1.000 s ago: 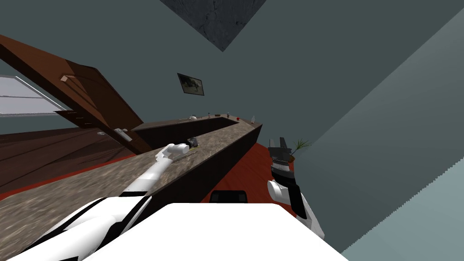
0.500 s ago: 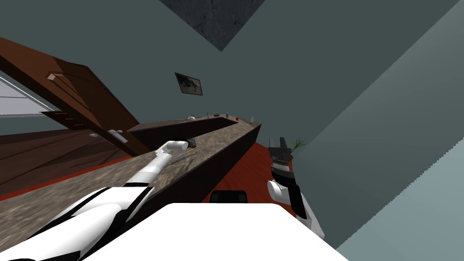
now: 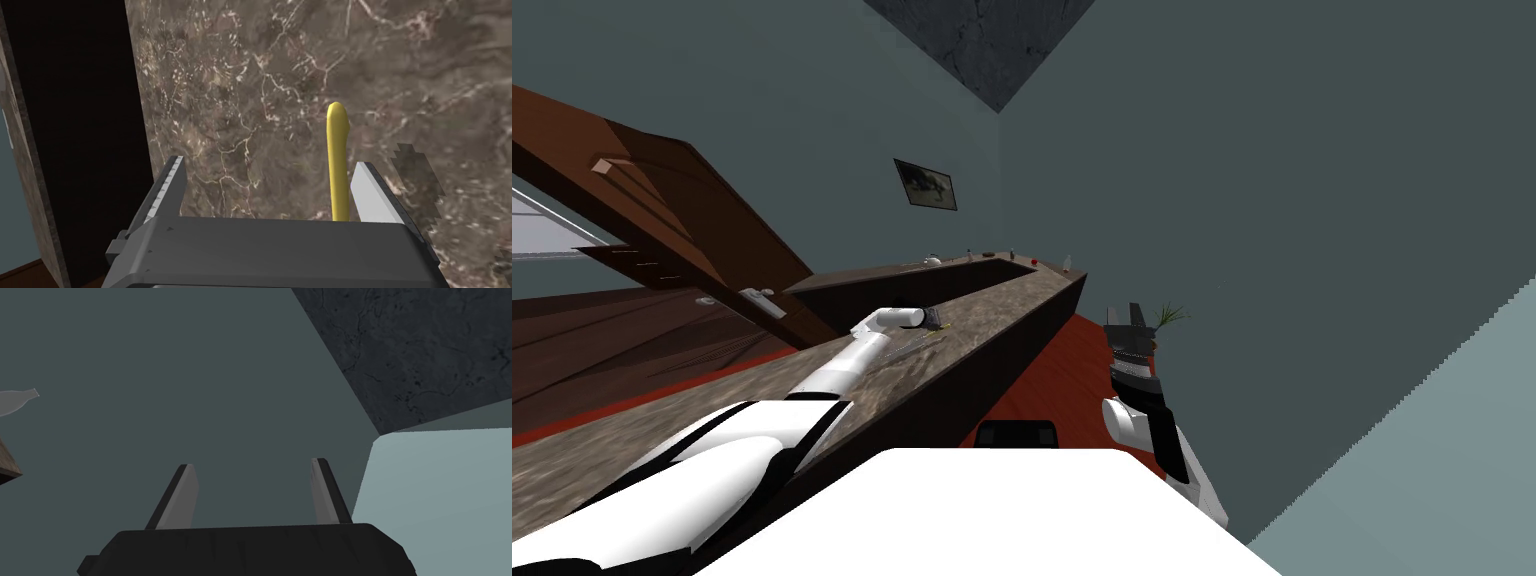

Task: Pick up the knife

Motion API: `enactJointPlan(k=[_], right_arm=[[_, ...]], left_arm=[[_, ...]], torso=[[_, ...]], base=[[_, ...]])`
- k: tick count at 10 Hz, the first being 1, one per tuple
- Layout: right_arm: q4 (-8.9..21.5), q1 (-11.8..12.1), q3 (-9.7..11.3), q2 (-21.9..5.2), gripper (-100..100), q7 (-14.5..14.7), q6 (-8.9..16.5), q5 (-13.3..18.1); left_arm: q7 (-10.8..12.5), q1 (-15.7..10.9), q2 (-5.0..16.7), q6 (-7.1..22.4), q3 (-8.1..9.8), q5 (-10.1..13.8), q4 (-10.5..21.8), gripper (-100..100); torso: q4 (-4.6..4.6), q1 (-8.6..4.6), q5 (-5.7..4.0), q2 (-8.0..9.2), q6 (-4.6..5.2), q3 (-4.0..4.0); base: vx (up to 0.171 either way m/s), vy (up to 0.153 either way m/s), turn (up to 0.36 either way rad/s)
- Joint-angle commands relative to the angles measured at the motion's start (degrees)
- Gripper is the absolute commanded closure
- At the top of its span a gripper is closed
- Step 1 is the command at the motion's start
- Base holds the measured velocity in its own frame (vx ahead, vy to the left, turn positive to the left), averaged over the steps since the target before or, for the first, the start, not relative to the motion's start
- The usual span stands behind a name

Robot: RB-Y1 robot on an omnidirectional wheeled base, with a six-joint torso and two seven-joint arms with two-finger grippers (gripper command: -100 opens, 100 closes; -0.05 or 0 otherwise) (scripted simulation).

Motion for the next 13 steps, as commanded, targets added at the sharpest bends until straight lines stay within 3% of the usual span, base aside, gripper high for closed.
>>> enactJointPlan(k=[1, 4, 6, 7, 8, 11, 12, 13], right_arm=[[0.0, 0.0, 0.0, 0.0, 0, 0.0, 0.0, 0.0], [0.0, 0.0, 0.0, 0.0, 0, 0.0, 0.0, 0.0], [0.0, 0.0, 0.0, 0.0, 0, 0.0, 0.0, 0.0], [0.0, 0.0, 0.0, 0.0, 0, 0.0, 0.0, 0.0], [0.0, 0.0, 0.0, 0.0, 0, 0.0, 0.0, 0.0], [0.0, 0.0, 0.0, 0.0, 0, 0.0, 0.0, 0.0], [0.0, 0.0, 0.0, 0.0, 0, 0.0, 0.0, 0.0], [0.0, 0.0, 0.0, 0.0, 0, 0.0, 0.0, 0.0]], left_arm=[[0.12, -1.12, 0.36, 2.83, -0.24, 0.68, 2.63, -100], [0.33, -4.33, 2.06, 7.52, -0.94, 3.65, 8.11, -100], [0.33, -4.33, 2.06, 9.24, -0.94, 3.65, 8.8, -100], [0.37, -5.79, 2.82, 11.43, -1.31, 5.03, 11.73, -100], [0.37, -5.79, 2.82, 12.26, -1.31, 5.03, 11.73, -100], [0.38, -8.42, 4.14, 17.36, -2.05, 7.58, 16.62, -100], [0.38, -8.42, 4.14, 17.83, -2.05, 7.58, 17.21, -100], [0.35, -9.57, 4.68, 20.34, -2.4, 8.73, 19.28, -100]], torso=[[0.0, 0.0, 0.0, 0.0, 0.0, 0.0], [-0.01, 0.01, 0.02, 0.0, -0.02, 0.0], [-0.01, 0.01, 0.02, 0.0, -0.02, 0.0], [0.0, -0.04, 0.0, 0.02, -0.02, 0.01], [0.0, -0.02, 0.0, 0.02, -0.01, 0.01], [-0.01, 0.03, 0.02, 0.0, -0.03, -0.01], [0.0, 0.05, 0.02, 0.01, -0.02, 0.0], [-0.01, 0.01, 0.02, 0.0, -0.02, 0.0]], base=[[0.008, 0.028, -0.025], [0.007, 0.032, -0.034], [0.006, 0.022, -0.01], [0.003, 0.023, -0.032], [0.008, 0.025, -0.026], [0.01, 0.039, -0.029], [0.008, 0.031, -0.018], [0.012, 0.033, -0.033]])
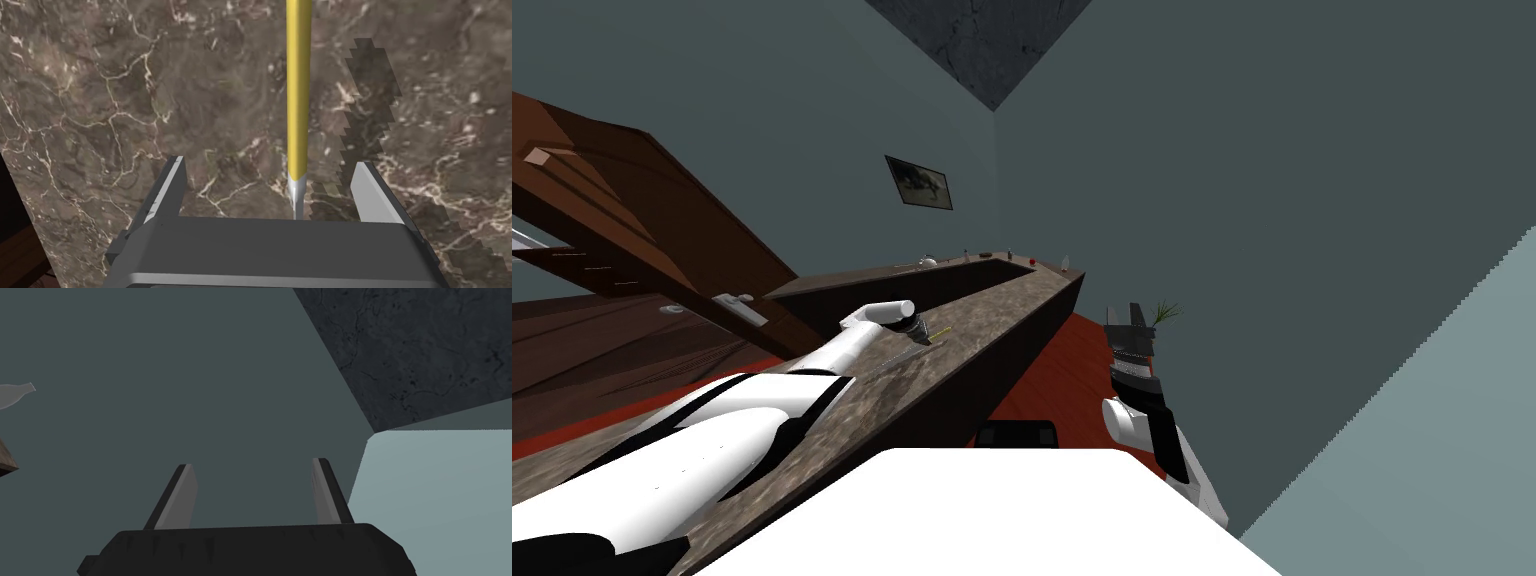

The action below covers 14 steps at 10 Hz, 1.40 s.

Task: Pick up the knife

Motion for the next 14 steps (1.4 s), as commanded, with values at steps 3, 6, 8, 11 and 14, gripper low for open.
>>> enactJointPlan(k=[3, 6, 8, 11, 14], right_arm=[[0.0, 0.0, 0.0, 0.0, 0, 0.0, 0.0, 0.0], [0.0, 0.0, 0.0, 0.0, 0, 0.0, 0.0, 0.0], [0.0, 0.0, 0.0, 0.0, 0, 0.0, 0.0, 0.0], [0.0, 0.0, 0.0, 0.0, 0, 0.0, 0.0, 0.0], [0.0, -0.01, 0.0, 0.0, 0, 0.0, 0.0, 0.0]], left_arm=[[-0.49, -3.06, 0.96, 4.77, -1.0, 2.5, 7.07, -100], [-0.63, -4.55, 1.58, 8.86, -1.57, 4.06, 10.51, -100], [-0.75, -5.51, 1.95, 11.17, -1.98, 5.11, 12.81, -100], [-0.82, -5.3, 2.21, 11.75, -1.92, 5.45, 12.87, 0], [3.18, -7.25, -2.11, 10.41, -3.59, 3.08, 13.06, -100]], torso=[[-0.01, 0.01, 0.0, -0.05, 0.0, -0.03], [0.0, 0.02, 0.01, 0.0, -0.01, 0.0], [0.0, -0.03, 0.01, 0.04, 0.0, 0.02], [0.01, -0.14, -0.02, 0.05, 0.0, 0.03], [0.03, 0.0, 0.01, 0.18, 0.03, 0.1]], base=[[0.021, 0.041, -0.024], [0.011, 0.042, -0.019], [-0.007, 0.019, -0.037], [-0.001, 0.001, -0.003], [-0.04, 0.041, -0.073]])
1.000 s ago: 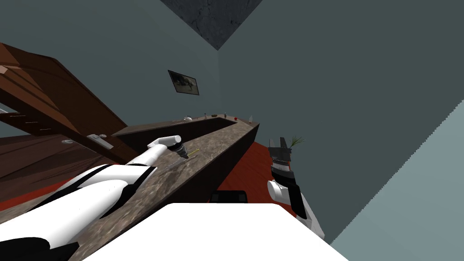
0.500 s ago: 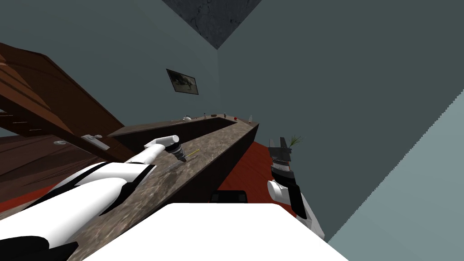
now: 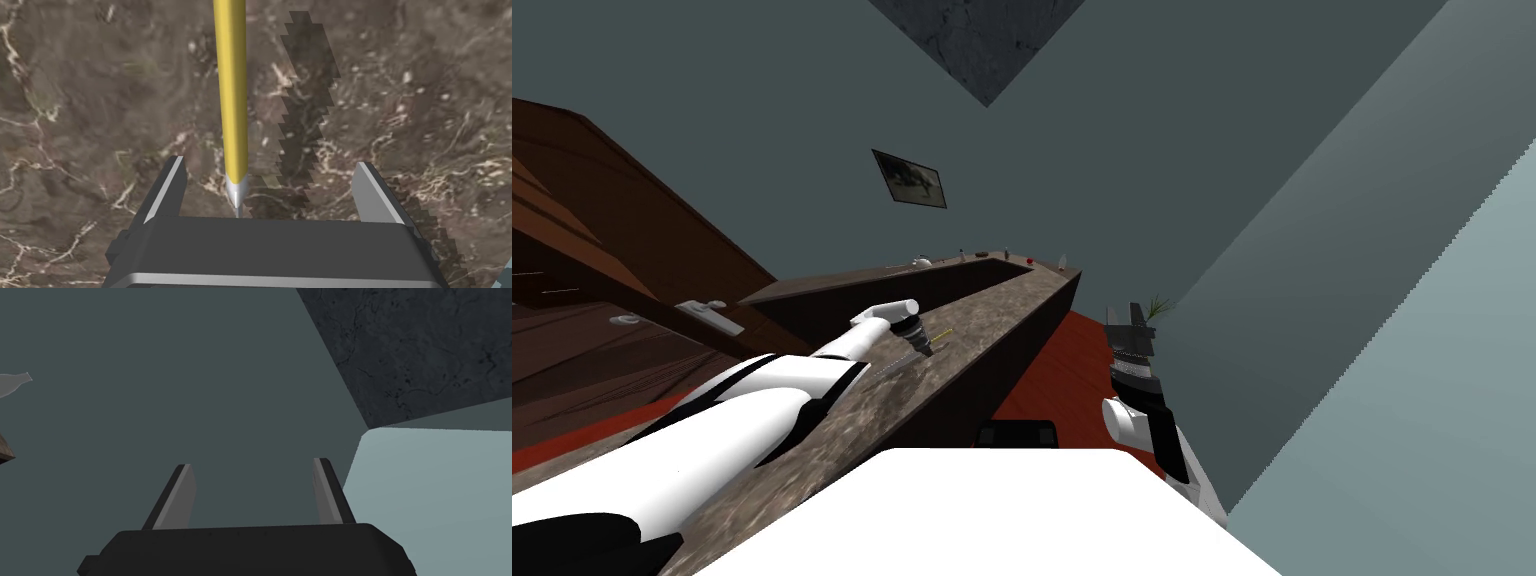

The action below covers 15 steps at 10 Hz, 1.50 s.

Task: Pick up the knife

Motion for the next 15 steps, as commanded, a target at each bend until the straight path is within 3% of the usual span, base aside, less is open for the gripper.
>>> enactJointPlan(k=[1, 7, 8, 15], right_arm=[[0.0, 0.0, 0.0, 0.0, 0, 0.0, 0.0, 0.0], [0.0, 0.01, 0.0, 0.0, 0, 0.0, 0.0, 0.0], [0.0, 0.01, 0.0, 0.0, 0, 0.0, 0.0, 0.0], [0.0, 0.01, 0.0, 0.0, 0, 0.0, 0.0, 0.0]], left_arm=[[2.11, -1.45, -2.41, -0.88, -1.0, -1.37, 0.65, -100], [2.11, -1.45, -2.41, -0.88, -1.0, -1.37, 0.65, -100], [3.71, -2.23, -4.13, -1.41, -1.67, -2.31, 0.73, -100], [3.71, -2.23, -4.13, -1.41, -1.67, -2.31, 0.73, -100]], torso=[[0.0, 0.0, 0.0, 0.0, 0.0, 0.0], [-0.03, -0.14, -0.04, -0.14, -0.04, -0.08], [-0.03, -0.13, -0.04, -0.13, -0.04, -0.07], [-0.02, -0.12, -0.03, -0.13, -0.04, -0.07]], base=[[-0.036, 0.041, -0.118], [-0.011, 0.008, 0.015], [-0.022, 0.024, -0.064], [-0.01, 0.009, -0.002]])
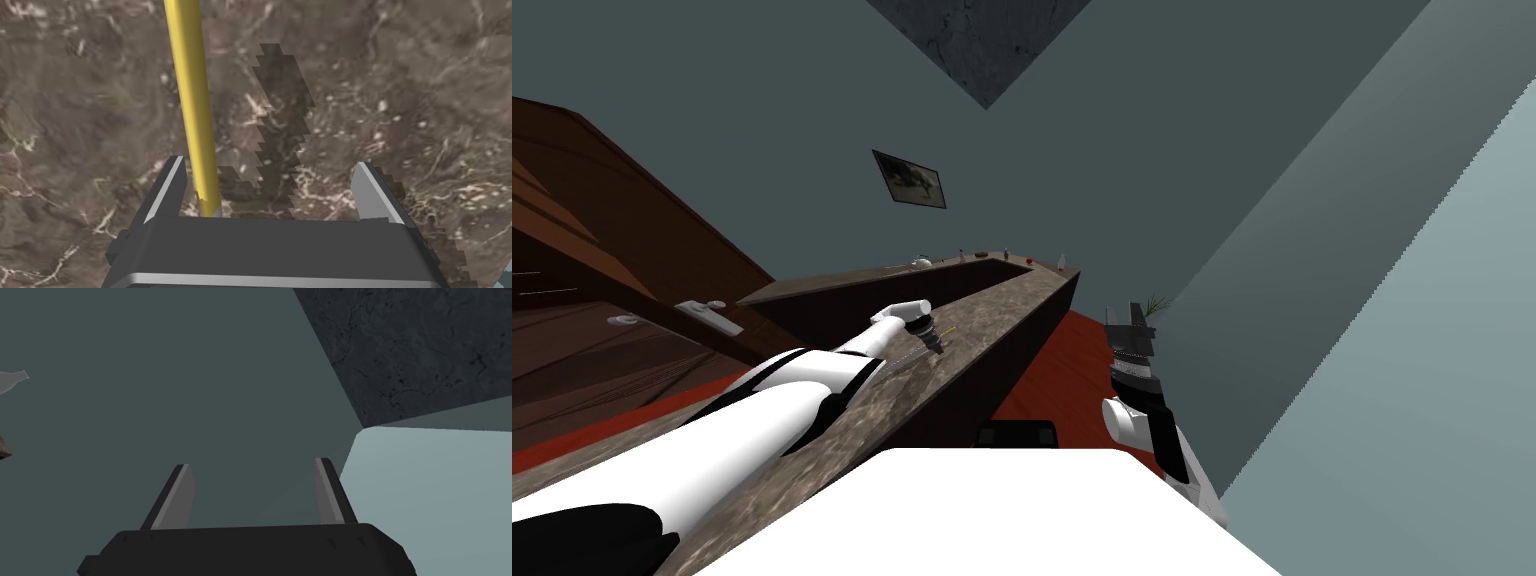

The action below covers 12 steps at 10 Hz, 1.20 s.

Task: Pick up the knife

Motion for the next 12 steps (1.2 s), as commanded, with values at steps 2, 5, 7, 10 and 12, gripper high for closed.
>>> enactJointPlan(k=[2, 5, 7, 10, 12], right_arm=[[0.0, 0.0, 0.0, 0.0, 0, 0.0, 0.0, 0.0], [0.0, -0.02, 0.0, -0.01, 0, 0.0, 0.0, 0.0], [0.0, -0.02, 0.0, -0.01, 0, 0.0, 0.0, 0.0], [0.01, -0.02, 0.0, -0.01, 0, 0.0, 0.01, 0.0], [0.01, -0.02, -0.01, -0.01, 0, 0.0, 0.01, 0.0]], left_arm=[[0.0, 0.0, 0.0, 0.0, 0.0, 0.0, 0.0, -100], [3.13, 3.03, 1.35, -0.99, 2.19, 0.04, -0.49, -100], [5.21, 5.04, 2.25, -1.65, 3.66, 0.06, -0.82, -100], [8.33, 8.06, 3.6, -2.65, 5.85, 0.1, -1.3, -100], [10.42, 10.08, 4.5, -3.31, 7.31, 0.12, -1.63, -100]], torso=[[0.0, -0.04, -0.01, -0.03, -0.01, -0.01], [0.04, 0.16, 0.03, 0.22, 0.05, 0.12], [0.08, 0.36, 0.08, 0.37, 0.01, 0.21], [0.04, 0.31, 0.15, 0.35, 0.08, 0.18], [-0.12, 0.35, 0.34, 0.3, 0.06, 0.08]], base=[[0.004, -0.005, 0.015], [-0.068, 0.061, -0.333], [-0.117, 0.093, -0.326], [-0.115, 0.075, -0.349], [-0.108, 0.058, -0.34]])
